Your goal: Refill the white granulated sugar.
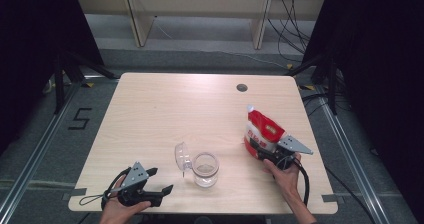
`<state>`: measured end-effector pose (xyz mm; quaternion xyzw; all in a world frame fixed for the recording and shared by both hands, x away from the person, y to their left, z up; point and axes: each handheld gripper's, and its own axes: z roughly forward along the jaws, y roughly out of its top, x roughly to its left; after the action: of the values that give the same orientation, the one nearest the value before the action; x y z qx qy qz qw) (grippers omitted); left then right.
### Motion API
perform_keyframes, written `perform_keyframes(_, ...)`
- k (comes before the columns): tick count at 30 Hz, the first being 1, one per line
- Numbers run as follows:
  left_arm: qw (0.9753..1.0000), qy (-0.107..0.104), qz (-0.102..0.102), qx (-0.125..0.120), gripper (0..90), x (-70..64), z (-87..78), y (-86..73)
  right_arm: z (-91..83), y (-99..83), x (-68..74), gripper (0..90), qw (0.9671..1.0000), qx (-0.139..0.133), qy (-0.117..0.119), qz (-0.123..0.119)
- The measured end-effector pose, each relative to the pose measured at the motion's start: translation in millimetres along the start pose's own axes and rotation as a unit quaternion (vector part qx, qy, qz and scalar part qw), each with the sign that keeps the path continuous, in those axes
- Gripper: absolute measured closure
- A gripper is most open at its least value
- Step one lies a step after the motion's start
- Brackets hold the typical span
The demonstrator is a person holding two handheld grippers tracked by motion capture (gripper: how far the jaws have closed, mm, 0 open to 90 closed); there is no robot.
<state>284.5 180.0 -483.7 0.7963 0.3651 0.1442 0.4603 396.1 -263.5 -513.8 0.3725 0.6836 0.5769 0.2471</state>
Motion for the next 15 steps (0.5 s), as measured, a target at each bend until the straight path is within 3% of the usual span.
perform_keyframes(2,1.0000,-0.001,0.003,-0.004,20.4,1.1,-1.2,0.6,-1.2,0.6,2.1,43.3,0.9998,0.011,-0.001,0.015)
perform_keyframes(4,0.9999,0.001,-0.009,-0.007,20.4,0.8,-1.0,0.1,-0.5,0.7,1.6,43.6,1.0000,-0.004,0.005,0.007)
perform_keyframes(6,1.0000,0.001,0.001,-0.007,20.4,1.9,-1.1,0.3,-1.0,0.9,2.1,43.8,1.0000,-0.001,-0.006,0.003)
perform_keyframes(7,1.0000,0.002,-0.001,-0.006,20.4,1.6,-1.0,0.3,-2.1,1.3,3.3,44.1,0.9999,0.003,-0.009,0.014)
perform_keyframes(9,1.0000,0.000,-0.002,-0.007,20.4,1.2,-0.4,0.5,-4.7,3.0,-1.1,44.8,1.0000,0.003,0.000,0.004)
perform_keyframes(10,1.0000,0.003,-0.004,-0.007,20.4,-0.1,-1.2,0.7,-6.4,2.5,0.3,45.0,0.9998,-0.002,-0.008,0.020)
perform_keyframes(13,0.9999,0.004,-0.005,-0.011,20.4,0.4,-2.0,0.8,-8.7,2.8,-0.2,45.3,0.9996,-0.002,-0.010,0.027)
perform_keyframes(15,0.9999,0.006,0.006,-0.011,20.4,3.0,-3.2,1.9,-10.9,3.4,-1.1,45.4,0.9996,0.009,-0.004,0.028)
